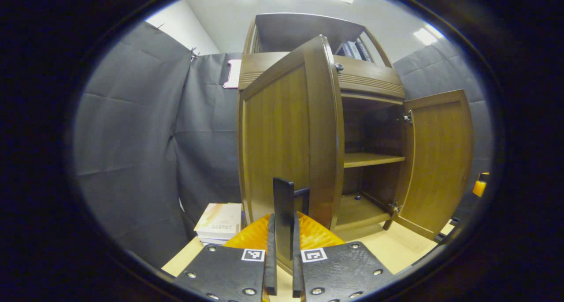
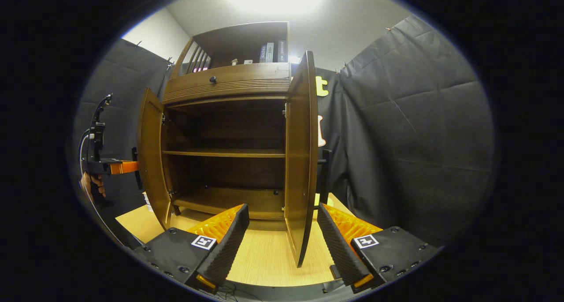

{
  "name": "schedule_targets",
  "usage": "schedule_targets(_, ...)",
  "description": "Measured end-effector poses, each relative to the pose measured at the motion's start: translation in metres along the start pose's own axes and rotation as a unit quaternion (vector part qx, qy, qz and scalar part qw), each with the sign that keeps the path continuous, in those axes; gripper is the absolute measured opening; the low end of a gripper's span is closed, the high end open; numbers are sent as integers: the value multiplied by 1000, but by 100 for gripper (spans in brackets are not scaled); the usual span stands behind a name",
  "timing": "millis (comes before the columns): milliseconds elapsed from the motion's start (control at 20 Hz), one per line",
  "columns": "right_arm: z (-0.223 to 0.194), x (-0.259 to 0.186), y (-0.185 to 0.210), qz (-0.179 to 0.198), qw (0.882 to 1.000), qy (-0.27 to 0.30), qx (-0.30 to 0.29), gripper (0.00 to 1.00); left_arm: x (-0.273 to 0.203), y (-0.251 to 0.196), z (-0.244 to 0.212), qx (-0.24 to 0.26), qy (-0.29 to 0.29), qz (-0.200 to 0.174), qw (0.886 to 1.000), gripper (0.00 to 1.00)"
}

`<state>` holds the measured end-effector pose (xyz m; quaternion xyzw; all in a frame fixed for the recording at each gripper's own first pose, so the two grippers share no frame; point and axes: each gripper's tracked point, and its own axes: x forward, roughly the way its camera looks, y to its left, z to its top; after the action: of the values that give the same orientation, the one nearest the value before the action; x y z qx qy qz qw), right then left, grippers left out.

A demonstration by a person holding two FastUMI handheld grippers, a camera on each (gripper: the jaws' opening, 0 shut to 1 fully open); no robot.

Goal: Open the right door of the double-door shoe cabinet with the right hand, and open the left door with the left hand.

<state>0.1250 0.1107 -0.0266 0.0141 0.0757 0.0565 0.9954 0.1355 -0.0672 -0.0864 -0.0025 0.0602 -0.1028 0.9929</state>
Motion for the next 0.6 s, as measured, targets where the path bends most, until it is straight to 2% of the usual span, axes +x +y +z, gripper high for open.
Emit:
schedule_targets(150, 1, 1, 6, 5, 1000, 0, 1, 98, -7, 12, 0, -2, -1, 5, 1000, 17)
schedule_targets(200, 2, 3, 9, 6, 1000, -1, 0, 93, -9, 17, 0, -2, -1, 7, 1000, 17)
schedule_targets(250, 3, 3, 12, 8, 1000, -1, 0, 93, -10, 21, -1, -1, -1, 9, 1000, 17)
schedule_targets(300, 3, 4, 14, 9, 1000, -1, -1, 97, -11, 23, -2, 2, 0, 10, 1000, 17)
schedule_targets(400, 4, 6, 19, 11, 1000, -2, -3, 98, -14, 31, -3, 10, 2, 14, 1000, 15)
schedule_targets(500, 6, 10, 26, 14, 1000, -3, -3, 98, -17, 41, -4, 12, 4, 21, 1000, 17)
schedule_targets(550, 5, 11, 29, 17, 1000, -3, -2, 93, -18, 46, -5, 10, 5, 25, 1000, 17)
schedule_targets(600, 4, 13, 32, 19, 1000, -2, -2, 93, -19, 52, -6, 6, 6, 30, 1000, 17)
